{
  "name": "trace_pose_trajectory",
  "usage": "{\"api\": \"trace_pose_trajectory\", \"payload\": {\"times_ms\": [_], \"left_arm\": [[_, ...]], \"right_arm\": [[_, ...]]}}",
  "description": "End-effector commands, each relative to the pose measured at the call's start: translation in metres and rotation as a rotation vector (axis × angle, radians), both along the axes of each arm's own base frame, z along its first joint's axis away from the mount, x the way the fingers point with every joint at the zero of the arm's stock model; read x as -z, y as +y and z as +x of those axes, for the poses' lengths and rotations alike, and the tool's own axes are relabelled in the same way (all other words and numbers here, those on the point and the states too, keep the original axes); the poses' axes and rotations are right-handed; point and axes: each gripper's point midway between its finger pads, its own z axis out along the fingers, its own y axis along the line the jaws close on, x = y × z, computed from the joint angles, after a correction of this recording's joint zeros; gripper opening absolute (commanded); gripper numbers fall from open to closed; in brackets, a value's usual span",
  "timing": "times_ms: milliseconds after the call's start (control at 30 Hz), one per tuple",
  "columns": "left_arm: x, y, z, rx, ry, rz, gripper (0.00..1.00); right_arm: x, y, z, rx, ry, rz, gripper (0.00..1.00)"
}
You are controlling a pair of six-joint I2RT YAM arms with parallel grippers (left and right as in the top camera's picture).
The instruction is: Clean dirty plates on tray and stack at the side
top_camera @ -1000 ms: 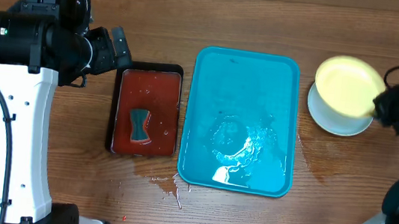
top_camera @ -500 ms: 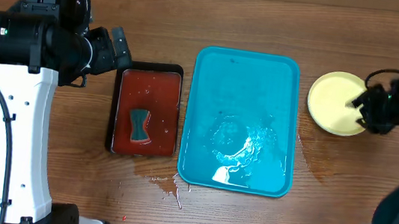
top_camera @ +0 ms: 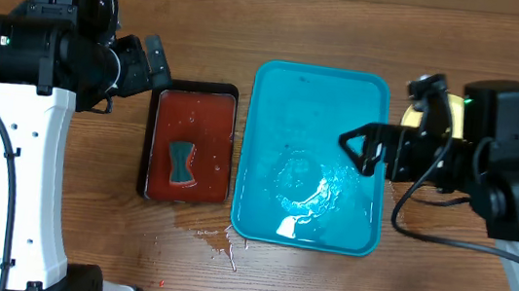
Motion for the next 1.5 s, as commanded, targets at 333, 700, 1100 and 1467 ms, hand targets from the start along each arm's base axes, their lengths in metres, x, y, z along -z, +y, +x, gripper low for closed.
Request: {"api": "trace_pose_trajectory", "payload": {"times_ms": [333, 700, 1100, 1467], "left_arm": [[-0.005, 0.002, 0.001, 0.012, -0.019, 0.014, 1.00], [-0.005, 0.002, 0.001, 0.011, -0.019, 0.014, 1.00], [-0.005, 0.002, 0.001, 0.012, -0.019, 0.014, 1.00], [-0.005, 0.002, 0.001, 0.012, -0.019, 0.014, 1.00]], "right_arm": [[-0.061, -0.047, 0.014, 0.212, -0.497, -0.152, 1.00], [-0.011, -0.090, -0.027, 0.339, -0.883, -0.131, 1.00], [0.099, -0.096, -0.036, 0.364, -0.933, -0.126, 1.00], [0.112, -0.094, -0.021, 0.380, -1.052, -0.087, 1.00]]}}
